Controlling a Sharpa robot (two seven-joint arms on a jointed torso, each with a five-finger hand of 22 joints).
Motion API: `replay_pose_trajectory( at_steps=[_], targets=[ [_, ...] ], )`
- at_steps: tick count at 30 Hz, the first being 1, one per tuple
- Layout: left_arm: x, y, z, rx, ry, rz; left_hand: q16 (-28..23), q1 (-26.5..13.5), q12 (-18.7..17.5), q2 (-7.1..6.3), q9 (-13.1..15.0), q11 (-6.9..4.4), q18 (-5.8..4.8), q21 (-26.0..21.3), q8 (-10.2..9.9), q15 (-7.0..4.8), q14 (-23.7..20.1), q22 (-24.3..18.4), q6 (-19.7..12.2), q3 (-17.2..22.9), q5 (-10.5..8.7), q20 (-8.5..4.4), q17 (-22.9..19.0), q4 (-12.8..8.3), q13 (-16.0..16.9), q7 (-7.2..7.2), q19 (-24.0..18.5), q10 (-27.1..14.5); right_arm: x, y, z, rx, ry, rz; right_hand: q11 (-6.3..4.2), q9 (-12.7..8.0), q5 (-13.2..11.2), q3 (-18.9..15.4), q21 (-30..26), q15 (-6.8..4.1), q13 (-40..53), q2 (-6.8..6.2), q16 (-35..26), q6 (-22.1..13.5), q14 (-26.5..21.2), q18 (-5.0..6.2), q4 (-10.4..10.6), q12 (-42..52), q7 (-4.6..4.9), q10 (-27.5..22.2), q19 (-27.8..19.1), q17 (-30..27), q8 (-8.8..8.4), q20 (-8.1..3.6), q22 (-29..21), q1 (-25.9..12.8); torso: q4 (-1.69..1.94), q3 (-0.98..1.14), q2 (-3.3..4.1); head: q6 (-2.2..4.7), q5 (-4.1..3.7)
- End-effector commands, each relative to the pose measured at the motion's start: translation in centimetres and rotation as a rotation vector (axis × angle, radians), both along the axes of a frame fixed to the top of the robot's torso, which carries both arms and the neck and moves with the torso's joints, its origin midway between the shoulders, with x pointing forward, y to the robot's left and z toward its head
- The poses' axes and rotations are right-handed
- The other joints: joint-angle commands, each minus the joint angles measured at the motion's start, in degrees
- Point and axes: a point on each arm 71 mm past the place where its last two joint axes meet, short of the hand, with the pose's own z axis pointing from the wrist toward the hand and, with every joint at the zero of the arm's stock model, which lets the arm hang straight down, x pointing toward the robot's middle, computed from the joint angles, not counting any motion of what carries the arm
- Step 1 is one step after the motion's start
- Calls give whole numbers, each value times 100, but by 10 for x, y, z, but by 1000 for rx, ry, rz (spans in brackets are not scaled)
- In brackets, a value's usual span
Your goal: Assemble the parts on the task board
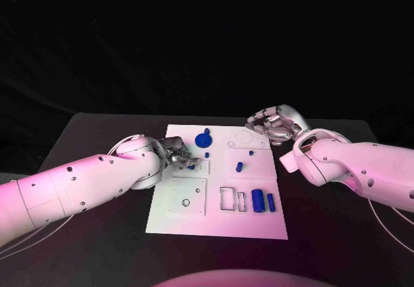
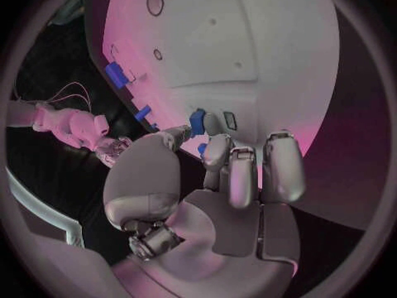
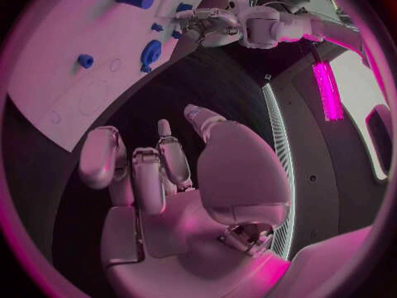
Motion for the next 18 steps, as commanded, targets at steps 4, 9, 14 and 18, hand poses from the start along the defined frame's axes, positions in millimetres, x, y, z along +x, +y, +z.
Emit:
replay_pose_trajectory(
  at_steps=[4,9,14,18],
  targets=[
    [-5,-4,-8,8,51,-10,38,-72,30,16,0,-15,-88,23,-37,-48,600,-6,25,-45,24,-33,1485,-6,10,4,14,43,0,1,0,-2,-4,15,8,5,29,11,-32,-12,-10,22,-40,-10,316,98,33,-34,-17,-50,-55,280,22,0,-5,-57,-4,4,2,-4,-7],
    [-5,-5,-7,5,59,-10,35,-64,30,67,2,-18,-89,26,-37,-50,598,1,23,-25,41,-34,1477,-12,11,0,16,44,0,1,0,-2,-3,14,6,9,34,6,-34,-13,-5,25,-42,-12,315,98,43,-30,-18,-45,-54,276,25,0,-5,-62,1,5,0,-11,-20],
    [-5,-4,-6,2,62,-9,38,-62,34,84,2,-19,-89,27,-37,-50,600,3,23,-17,46,-35,1486,-11,18,-1,17,47,0,1,0,-2,-3,14,6,9,34,6,-34,-13,-5,25,-42,-12,315,98,43,-30,-18,-45,-54,276,25,0,-5,-62,3,4,-4,-12,-20],
    [-5,-4,-5,-2,65,-8,37,-62,36,97,3,-19,-89,27,-37,-51,599,4,23,-12,48,-35,1482,-10,21,-1,17,48,0,1,0,-2,-3,14,6,9,34,6,-34,-13,-5,25,-42,-12,315,98,43,-30,-18,-45,-54,276,25,0,-5,-62,5,3,-1,-14,-24]
  ],
)
